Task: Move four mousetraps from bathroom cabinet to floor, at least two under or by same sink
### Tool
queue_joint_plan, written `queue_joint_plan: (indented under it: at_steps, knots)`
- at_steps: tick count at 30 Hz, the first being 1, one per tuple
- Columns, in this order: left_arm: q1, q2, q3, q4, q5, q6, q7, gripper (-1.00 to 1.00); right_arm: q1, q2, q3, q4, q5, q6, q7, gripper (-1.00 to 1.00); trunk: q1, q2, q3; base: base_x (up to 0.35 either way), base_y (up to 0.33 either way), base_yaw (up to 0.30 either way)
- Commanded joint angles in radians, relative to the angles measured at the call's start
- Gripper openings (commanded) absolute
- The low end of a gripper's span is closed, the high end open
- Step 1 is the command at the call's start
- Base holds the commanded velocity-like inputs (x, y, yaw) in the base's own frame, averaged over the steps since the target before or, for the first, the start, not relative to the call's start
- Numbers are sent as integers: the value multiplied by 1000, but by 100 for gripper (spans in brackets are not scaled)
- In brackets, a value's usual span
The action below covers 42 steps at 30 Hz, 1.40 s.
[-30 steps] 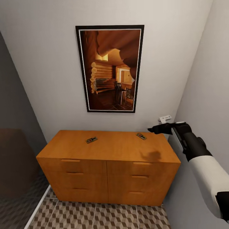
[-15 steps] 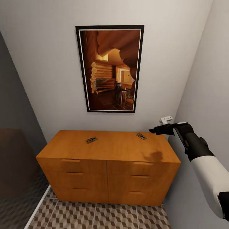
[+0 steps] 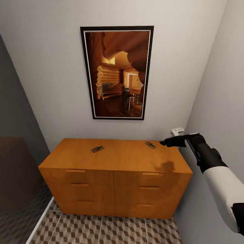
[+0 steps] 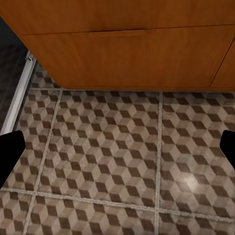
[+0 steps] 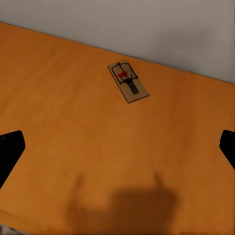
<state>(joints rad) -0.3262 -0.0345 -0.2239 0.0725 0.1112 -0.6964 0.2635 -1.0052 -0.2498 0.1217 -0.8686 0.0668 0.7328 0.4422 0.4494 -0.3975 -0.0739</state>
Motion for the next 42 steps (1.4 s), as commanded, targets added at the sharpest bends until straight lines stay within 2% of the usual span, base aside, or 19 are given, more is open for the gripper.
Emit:
queue_joint_plan:
  at_steps: [1, 8, 12, 31, 42]
  knots:
    - [-2, -1, -9, 4, 10, -6, 0, 100, -1, -1, -3, 3, 7, 2, 6, 100, 1, -2, -4, 0, 0, 0]
    - [-1, -1, -9, 4, 10, -6, 0, 100, -1, -1, -44, 22, 7, -2, 7, 100, 1, -2, -13, 0, 0, 0]
    - [-1, -1, -9, 4, 10, -6, 0, 100, -1, -1, -53, 38, 7, -3, 7, 100, 1, -2, -20, 0, 0, 0]
    - [-1, -1, -9, 4, 10, -6, 0, 100, -1, -2, -57, 49, 7, -5, 7, 100, 1, -2, -50, 0, 0, 0]
    - [-1, -1, -9, 4, 10, -6, 0, 100, -1, -2, -57, 49, 7, -35, 7, 100, 1, -2, -54, 1, 0, 0]
